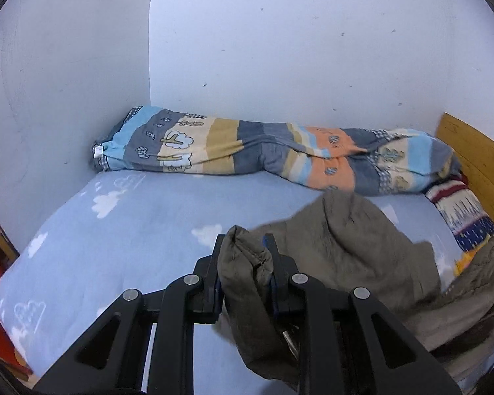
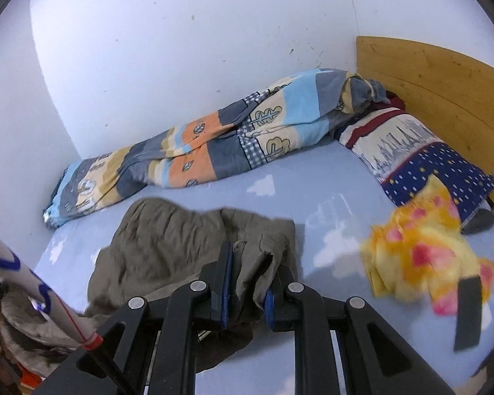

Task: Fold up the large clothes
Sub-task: 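Lift the held hem with both tools and fold it over toward the hood, then release the hem and press the folded jacket flat with both tools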

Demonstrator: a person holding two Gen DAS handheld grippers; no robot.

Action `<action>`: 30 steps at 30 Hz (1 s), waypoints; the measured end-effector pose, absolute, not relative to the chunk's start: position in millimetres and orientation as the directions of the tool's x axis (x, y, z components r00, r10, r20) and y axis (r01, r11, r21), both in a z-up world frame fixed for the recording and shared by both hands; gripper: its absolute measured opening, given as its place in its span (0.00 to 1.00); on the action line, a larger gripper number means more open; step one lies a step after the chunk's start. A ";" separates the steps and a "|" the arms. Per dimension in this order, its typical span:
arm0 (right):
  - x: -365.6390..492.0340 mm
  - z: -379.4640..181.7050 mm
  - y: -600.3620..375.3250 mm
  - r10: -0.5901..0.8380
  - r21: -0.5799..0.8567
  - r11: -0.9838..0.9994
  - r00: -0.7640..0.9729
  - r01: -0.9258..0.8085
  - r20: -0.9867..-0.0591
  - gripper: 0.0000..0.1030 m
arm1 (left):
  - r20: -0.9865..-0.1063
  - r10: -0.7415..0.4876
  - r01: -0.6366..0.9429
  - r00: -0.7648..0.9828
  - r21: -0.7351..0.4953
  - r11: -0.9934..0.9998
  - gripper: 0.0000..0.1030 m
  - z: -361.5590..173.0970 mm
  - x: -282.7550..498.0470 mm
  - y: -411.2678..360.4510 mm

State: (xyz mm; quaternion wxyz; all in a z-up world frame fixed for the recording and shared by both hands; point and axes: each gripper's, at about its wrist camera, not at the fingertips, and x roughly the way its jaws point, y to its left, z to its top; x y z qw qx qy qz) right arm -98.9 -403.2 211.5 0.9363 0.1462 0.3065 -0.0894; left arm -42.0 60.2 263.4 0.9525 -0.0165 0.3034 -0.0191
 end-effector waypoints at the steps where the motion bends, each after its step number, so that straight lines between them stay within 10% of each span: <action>1: -76.9 209.6 -411.1 -0.071 0.237 0.935 0.791 0.266 -0.607 0.17 | -0.580 -0.047 0.023 0.813 -0.049 0.999 0.20 263.8 -27.9 58.4; 8: 35.4 171.0 -451.4 -0.073 0.267 0.903 0.732 0.336 -0.677 0.17 | -0.549 0.035 -0.049 0.835 -0.012 0.999 0.42 265.6 68.8 52.5; 21: 160.4 79.0 -499.4 -0.084 0.269 0.844 0.611 0.463 -0.787 0.21 | -0.599 0.049 -0.018 0.799 0.058 0.998 0.45 211.6 130.1 32.0; 26: 147.8 90.4 -517.2 -0.029 0.376 0.811 0.673 0.448 -0.739 0.78 | -0.643 -0.043 0.096 0.765 0.047 0.994 0.45 178.5 136.4 -17.4; 30: 122.8 110.2 -531.2 0.001 0.440 0.800 0.731 0.409 -0.682 0.79 | -0.672 -0.061 0.132 0.738 0.056 0.990 0.45 153.0 140.8 -51.3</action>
